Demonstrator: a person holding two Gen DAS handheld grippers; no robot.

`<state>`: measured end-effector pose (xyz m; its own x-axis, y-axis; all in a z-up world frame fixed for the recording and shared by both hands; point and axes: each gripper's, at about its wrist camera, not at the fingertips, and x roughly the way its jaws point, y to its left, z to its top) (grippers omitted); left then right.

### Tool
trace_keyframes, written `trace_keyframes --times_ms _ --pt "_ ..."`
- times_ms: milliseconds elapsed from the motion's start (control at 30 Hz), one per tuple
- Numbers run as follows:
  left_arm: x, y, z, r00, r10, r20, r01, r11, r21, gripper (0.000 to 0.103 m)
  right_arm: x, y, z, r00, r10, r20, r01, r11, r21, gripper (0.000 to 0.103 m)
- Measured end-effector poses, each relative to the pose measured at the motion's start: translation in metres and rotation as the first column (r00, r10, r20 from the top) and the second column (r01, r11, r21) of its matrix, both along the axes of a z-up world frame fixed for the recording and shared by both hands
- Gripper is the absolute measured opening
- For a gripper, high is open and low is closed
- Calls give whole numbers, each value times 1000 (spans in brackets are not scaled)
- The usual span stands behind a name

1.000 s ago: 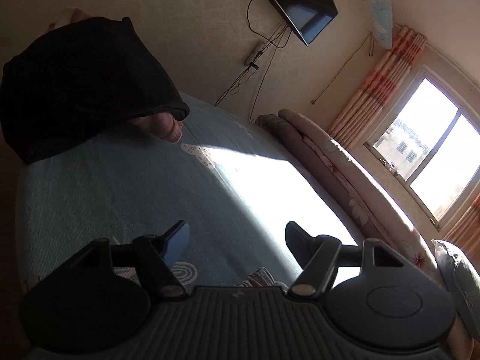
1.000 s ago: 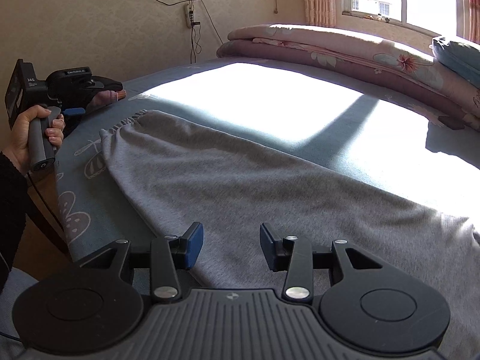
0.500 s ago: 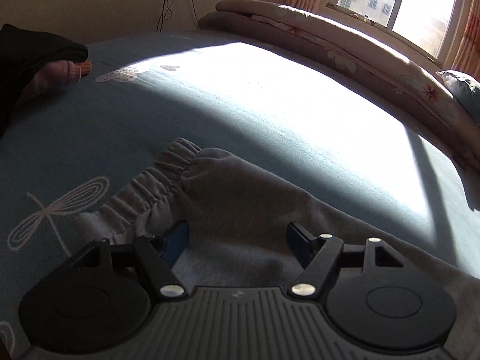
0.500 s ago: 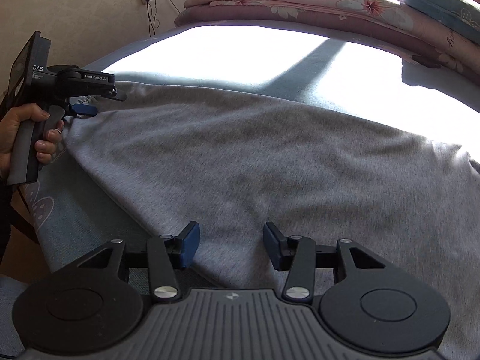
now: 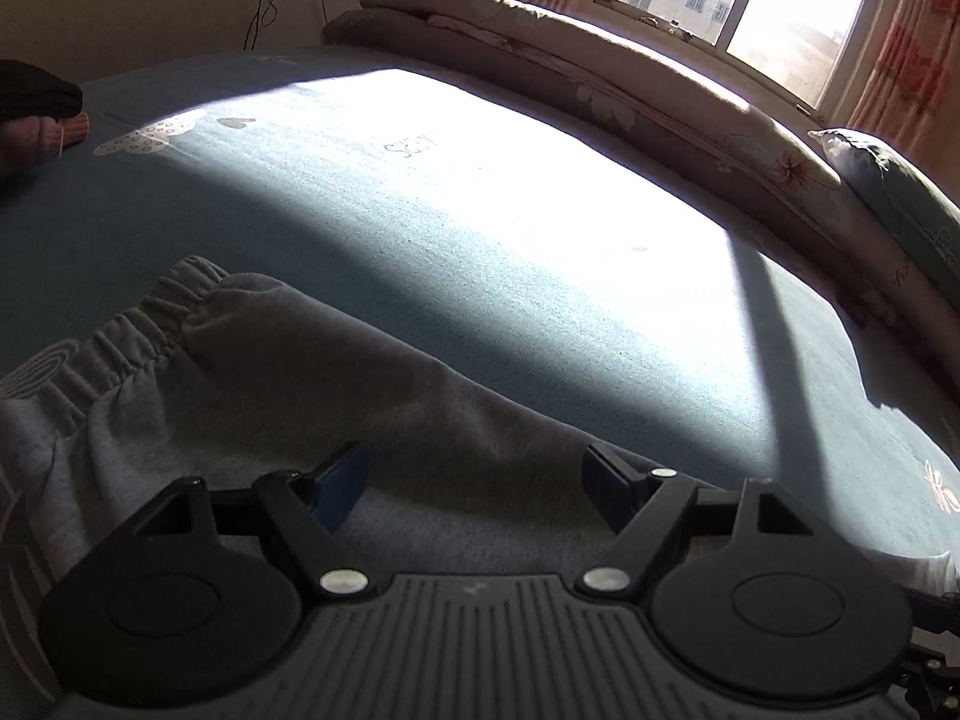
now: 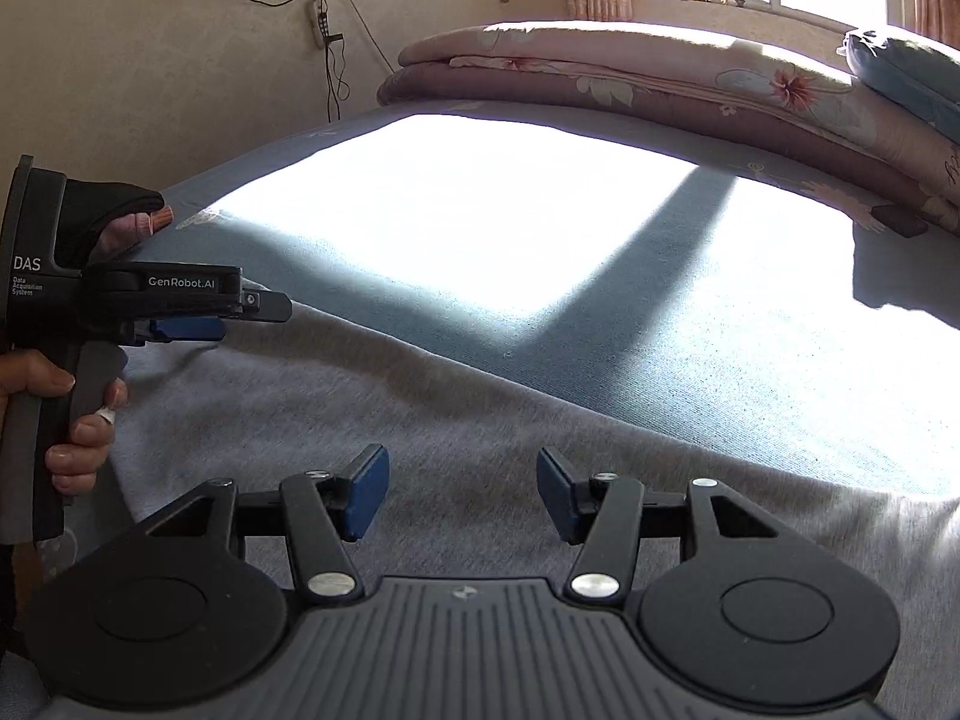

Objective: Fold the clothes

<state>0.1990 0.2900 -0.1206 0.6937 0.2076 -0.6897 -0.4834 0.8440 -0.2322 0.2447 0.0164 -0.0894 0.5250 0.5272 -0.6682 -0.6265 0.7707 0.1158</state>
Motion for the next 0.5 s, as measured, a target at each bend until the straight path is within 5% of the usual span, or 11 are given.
trace_keyframes --times_ms 67,167,233,367,500 --pt "-8 12 0 997 72 -4 -72 997 35 79 13 14 -17 1000 1 -18 -2 1000 -25 60" --pt "-18 27 1 989 145 -15 -144 988 51 79 15 32 -31 999 47 24 -46 998 -35 82" --pt "-23 34 3 988 154 2 -154 988 11 79 13 48 -23 997 61 45 -57 994 -92 81" --pt "-21 31 8 984 176 -4 -175 983 56 79 -1 70 2 977 181 117 -178 983 -37 80" --pt "-18 38 7 985 175 9 -175 984 26 79 19 104 -18 975 224 11 -224 974 -36 81"
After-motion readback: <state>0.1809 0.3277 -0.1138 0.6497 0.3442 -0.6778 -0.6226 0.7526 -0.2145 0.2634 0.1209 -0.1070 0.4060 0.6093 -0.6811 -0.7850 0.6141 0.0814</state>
